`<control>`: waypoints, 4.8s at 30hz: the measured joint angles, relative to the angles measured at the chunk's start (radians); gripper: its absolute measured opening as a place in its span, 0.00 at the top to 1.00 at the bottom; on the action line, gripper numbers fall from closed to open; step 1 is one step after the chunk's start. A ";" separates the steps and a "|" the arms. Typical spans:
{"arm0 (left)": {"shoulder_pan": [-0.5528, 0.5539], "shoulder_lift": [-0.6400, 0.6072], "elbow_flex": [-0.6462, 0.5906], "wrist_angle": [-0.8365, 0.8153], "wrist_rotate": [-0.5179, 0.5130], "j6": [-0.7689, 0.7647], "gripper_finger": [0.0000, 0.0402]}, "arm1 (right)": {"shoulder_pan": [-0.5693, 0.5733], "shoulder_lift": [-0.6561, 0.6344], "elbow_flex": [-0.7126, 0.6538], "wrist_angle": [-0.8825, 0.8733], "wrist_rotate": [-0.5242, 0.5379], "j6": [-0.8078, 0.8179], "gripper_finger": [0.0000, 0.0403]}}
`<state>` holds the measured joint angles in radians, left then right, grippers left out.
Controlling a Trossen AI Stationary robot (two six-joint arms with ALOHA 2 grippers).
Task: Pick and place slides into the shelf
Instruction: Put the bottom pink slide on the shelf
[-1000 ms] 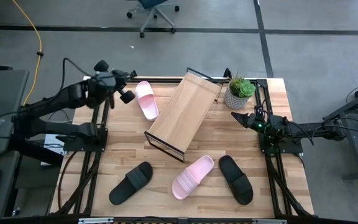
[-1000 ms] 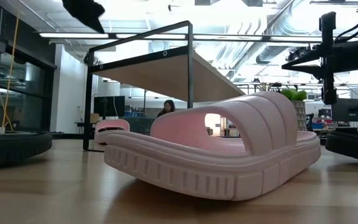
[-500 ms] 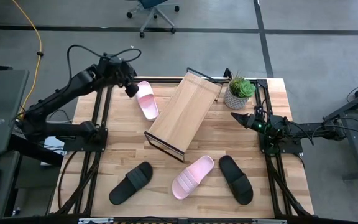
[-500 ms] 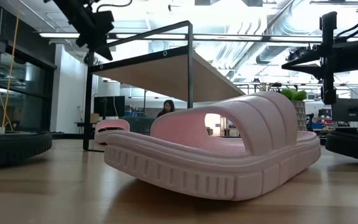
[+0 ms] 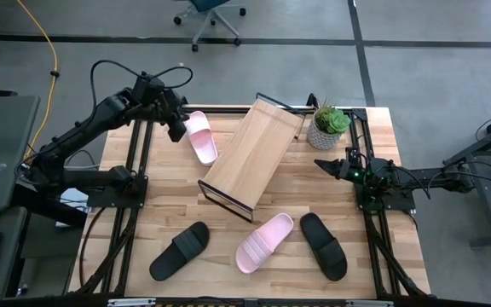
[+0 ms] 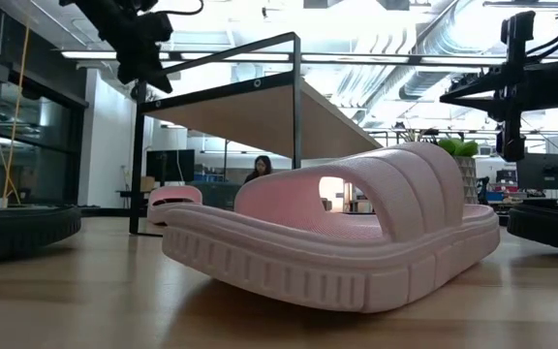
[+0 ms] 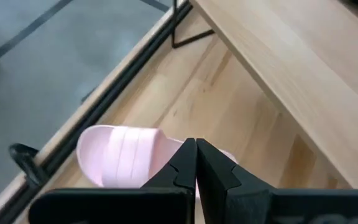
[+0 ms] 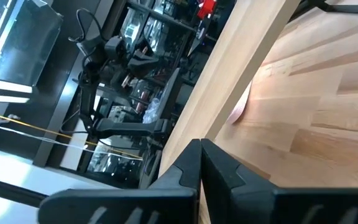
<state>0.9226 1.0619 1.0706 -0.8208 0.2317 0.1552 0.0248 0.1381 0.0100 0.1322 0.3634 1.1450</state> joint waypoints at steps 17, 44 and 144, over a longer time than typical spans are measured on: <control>-0.275 -0.224 -0.024 -0.274 -0.099 -0.242 1.00 | 0.000 0.000 0.000 0.000 -0.113 -0.053 1.00; -1.470 -0.118 -0.143 -0.132 -0.647 -1.220 1.00 | 0.000 0.000 0.000 -0.001 -0.244 -0.028 1.00; -1.950 0.200 -0.143 -0.049 -0.861 -1.540 1.00 | 0.447 1.612 0.848 0.116 -0.297 0.102 0.65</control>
<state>-1.0279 1.2621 0.9279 -0.8693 -0.6293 -1.3849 0.4719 1.7498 0.8577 0.2481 0.0662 1.2473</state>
